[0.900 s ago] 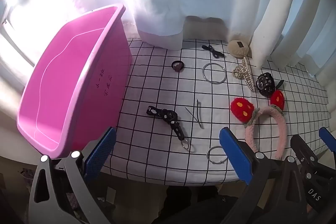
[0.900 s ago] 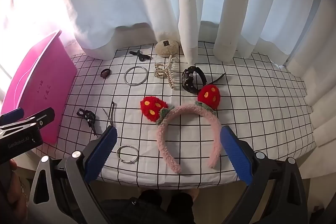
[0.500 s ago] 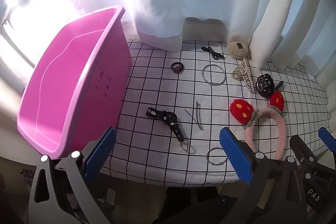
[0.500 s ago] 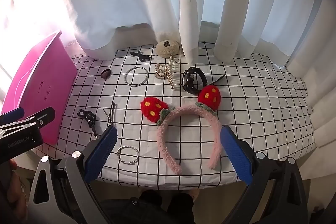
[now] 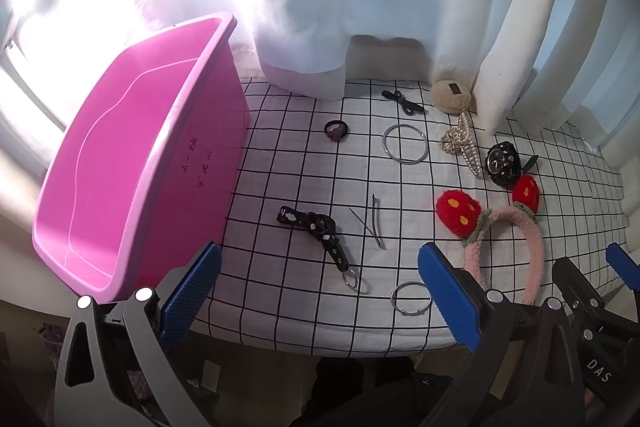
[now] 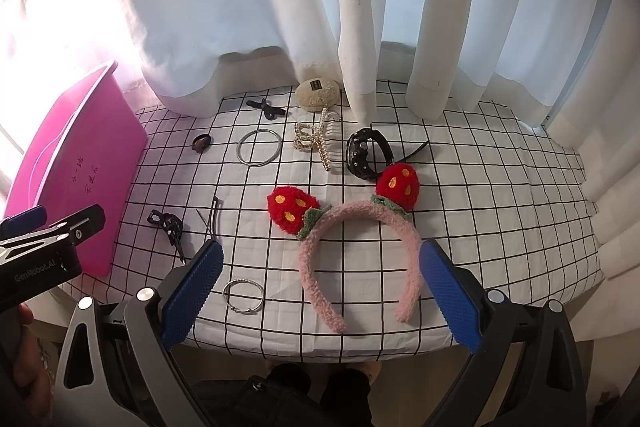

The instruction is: Organize jewelry

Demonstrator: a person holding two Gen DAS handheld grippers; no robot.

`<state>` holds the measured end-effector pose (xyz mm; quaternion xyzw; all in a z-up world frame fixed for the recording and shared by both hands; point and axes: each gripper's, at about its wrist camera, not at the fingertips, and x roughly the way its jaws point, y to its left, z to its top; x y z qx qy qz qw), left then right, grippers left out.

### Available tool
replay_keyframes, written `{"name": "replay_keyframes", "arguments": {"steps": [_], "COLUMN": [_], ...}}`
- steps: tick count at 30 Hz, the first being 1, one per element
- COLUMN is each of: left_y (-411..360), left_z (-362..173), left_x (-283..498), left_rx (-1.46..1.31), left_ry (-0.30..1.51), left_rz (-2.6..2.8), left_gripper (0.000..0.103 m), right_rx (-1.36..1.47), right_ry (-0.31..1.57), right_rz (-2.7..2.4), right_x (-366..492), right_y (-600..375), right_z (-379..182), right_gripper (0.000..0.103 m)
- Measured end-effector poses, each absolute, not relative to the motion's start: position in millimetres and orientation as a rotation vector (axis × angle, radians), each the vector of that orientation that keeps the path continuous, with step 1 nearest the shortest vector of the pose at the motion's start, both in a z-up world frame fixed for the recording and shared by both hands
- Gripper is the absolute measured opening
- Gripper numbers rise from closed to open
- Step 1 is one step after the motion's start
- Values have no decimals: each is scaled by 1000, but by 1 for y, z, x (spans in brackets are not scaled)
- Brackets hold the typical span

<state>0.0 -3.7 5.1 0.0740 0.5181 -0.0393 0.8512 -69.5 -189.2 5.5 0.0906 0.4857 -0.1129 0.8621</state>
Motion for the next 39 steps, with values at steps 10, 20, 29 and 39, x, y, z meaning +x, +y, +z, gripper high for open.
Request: {"name": "replay_keyframes", "arguments": {"steps": [10,20,29,39], "left_y": [-7,-7,-6,-4], "left_z": [4,6,6,6], "left_x": [-2,-5,-5,-7], "left_rx": [160,154,154,151], "left_ry": [1088,1084,1081,1083], "left_rz": [-84,-85,-85,-85], "left_gripper": [97,97,97,97], "right_rx": [201,201,201,202], "right_ry": [1016,1014,1013,1010], "right_rz": [-236,-233,-234,-230], "right_x": [-71,-72,-72,-73], "right_y": [-190,-191,-190,-189], "right_z": [6,7,7,8], "right_gripper": [94,94,94,94]}}
